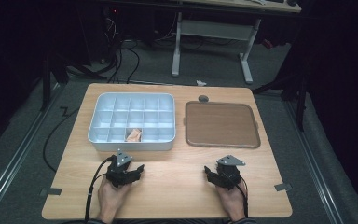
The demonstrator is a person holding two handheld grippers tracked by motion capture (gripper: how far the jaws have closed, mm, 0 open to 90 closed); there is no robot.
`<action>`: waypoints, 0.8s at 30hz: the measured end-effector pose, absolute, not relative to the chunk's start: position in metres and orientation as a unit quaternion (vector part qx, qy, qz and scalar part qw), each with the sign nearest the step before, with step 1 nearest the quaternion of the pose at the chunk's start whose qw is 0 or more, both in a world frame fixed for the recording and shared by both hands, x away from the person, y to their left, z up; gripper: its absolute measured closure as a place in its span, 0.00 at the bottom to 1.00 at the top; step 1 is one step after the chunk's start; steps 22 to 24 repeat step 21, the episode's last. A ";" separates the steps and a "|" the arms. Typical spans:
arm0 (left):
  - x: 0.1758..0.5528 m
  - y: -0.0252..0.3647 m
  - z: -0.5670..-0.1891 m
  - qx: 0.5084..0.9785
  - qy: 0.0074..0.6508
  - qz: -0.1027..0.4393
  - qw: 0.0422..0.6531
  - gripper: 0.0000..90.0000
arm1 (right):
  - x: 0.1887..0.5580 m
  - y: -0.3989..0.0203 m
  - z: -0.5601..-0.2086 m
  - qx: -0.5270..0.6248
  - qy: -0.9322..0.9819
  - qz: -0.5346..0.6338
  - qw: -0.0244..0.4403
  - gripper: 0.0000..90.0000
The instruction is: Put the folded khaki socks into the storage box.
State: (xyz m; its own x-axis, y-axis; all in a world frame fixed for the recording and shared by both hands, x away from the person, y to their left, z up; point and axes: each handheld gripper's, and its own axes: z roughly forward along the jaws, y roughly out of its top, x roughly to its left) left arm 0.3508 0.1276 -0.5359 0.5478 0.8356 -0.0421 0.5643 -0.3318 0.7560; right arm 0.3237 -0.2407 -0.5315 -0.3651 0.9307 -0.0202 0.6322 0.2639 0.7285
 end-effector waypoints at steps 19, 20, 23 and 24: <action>0.350 0.125 -0.536 0.800 0.435 0.187 0.367 0.40 | 0.324 -0.241 -0.532 0.514 0.761 0.323 0.231 0.44; 0.350 0.125 -0.536 0.800 0.435 0.187 0.367 0.40 | 0.324 -0.241 -0.532 0.514 0.761 0.323 0.231 0.44; 0.350 0.125 -0.536 0.800 0.435 0.187 0.367 0.40 | 0.324 -0.241 -0.532 0.513 0.761 0.323 0.231 0.44; 0.350 0.125 -0.536 0.800 0.435 0.187 0.367 0.40 | 0.324 -0.241 -0.532 0.513 0.761 0.323 0.231 0.44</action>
